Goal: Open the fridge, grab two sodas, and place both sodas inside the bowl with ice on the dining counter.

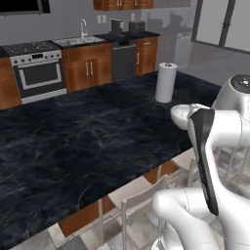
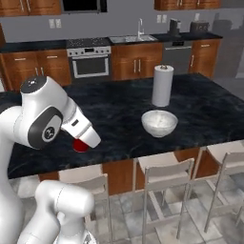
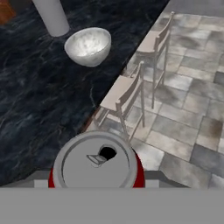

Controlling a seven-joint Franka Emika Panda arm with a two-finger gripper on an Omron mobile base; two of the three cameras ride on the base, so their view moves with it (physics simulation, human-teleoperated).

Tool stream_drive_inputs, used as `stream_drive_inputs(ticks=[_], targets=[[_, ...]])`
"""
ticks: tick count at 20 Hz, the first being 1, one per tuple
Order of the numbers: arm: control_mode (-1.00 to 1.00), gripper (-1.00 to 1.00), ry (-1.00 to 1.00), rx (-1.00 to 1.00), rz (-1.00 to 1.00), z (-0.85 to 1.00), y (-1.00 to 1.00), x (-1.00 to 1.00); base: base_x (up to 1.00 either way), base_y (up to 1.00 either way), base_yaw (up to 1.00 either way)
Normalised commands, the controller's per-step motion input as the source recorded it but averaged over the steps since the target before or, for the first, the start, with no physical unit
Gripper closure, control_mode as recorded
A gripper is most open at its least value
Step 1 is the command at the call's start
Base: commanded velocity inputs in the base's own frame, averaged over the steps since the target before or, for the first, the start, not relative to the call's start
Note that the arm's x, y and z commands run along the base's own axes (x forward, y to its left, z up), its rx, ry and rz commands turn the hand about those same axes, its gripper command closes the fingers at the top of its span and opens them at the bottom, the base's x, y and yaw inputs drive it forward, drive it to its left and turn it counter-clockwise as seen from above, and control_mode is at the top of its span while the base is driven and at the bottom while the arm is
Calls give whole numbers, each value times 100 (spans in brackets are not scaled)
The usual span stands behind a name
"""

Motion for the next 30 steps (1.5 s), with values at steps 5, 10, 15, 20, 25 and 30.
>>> stream_drive_inputs(ticks=[5,10,15,20,25,30], targets=[[100,100,0,0,0,0,0,0,12,-98,24],[100,100,0,0,0,0,0,0,19,-85,30],[100,100,0,0,0,0,0,0,23,-81,31],[100,100,0,0,0,0,0,0,52,-47,46],[100,100,0,0,0,0,0,0,49,-55,46],[100,100,0,0,0,0,0,0,55,-59,42]])
